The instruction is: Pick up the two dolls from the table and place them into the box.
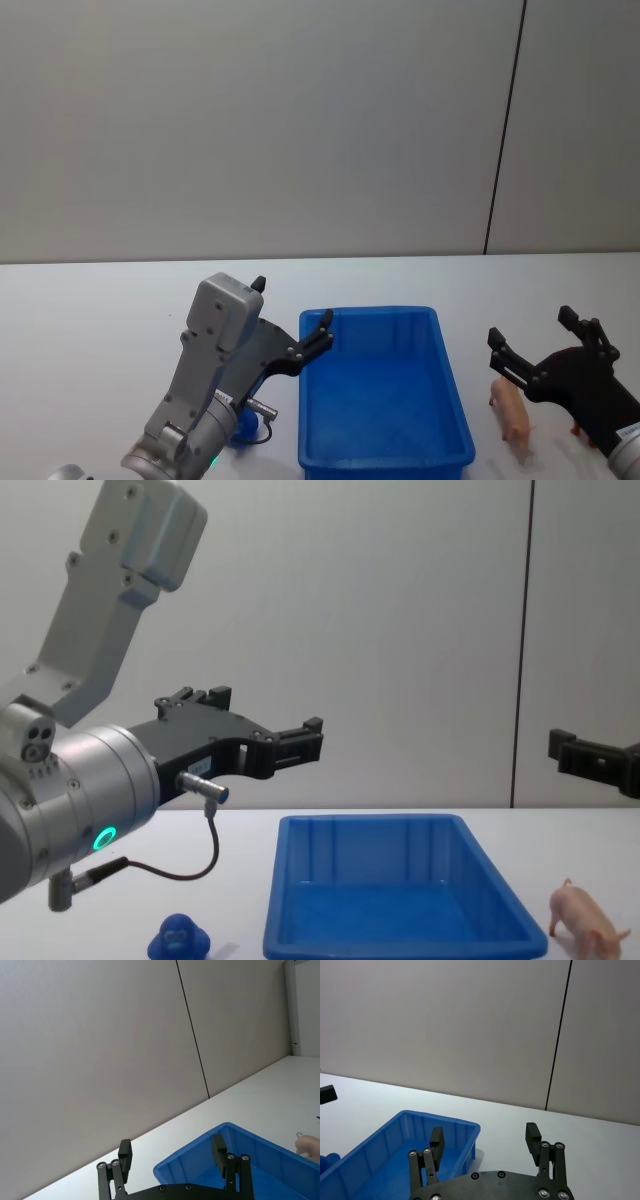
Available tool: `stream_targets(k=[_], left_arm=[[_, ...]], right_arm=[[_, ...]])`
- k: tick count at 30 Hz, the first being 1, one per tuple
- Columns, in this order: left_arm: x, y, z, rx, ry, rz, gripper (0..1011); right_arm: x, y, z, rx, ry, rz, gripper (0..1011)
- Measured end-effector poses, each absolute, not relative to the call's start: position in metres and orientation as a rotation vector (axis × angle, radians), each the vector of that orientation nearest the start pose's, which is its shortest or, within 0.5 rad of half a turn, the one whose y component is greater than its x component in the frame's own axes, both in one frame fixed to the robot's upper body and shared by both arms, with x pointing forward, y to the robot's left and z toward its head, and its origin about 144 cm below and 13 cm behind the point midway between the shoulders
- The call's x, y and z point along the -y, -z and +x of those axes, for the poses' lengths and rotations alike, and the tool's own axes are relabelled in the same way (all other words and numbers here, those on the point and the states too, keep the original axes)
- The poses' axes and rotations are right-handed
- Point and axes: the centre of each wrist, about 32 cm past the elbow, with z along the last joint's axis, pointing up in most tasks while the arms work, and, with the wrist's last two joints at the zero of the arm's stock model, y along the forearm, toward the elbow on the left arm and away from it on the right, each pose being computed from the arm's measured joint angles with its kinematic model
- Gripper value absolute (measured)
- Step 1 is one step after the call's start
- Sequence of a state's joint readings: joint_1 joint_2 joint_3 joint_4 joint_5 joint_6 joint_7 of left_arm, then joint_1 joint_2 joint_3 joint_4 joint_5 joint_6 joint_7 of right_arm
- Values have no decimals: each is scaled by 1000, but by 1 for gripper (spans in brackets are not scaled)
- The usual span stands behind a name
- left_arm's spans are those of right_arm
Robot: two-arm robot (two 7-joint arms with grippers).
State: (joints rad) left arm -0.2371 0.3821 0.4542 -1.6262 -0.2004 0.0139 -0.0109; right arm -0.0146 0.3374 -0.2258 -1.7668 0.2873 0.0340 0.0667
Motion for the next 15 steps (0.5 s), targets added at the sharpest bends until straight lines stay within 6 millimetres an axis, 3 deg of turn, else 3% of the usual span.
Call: stream_targets(k=[15], left_arm=[[-198,-1204,492,268,-1124,61,1001]], right_arm=[[237,-1189,443,75,1230,26,1001]])
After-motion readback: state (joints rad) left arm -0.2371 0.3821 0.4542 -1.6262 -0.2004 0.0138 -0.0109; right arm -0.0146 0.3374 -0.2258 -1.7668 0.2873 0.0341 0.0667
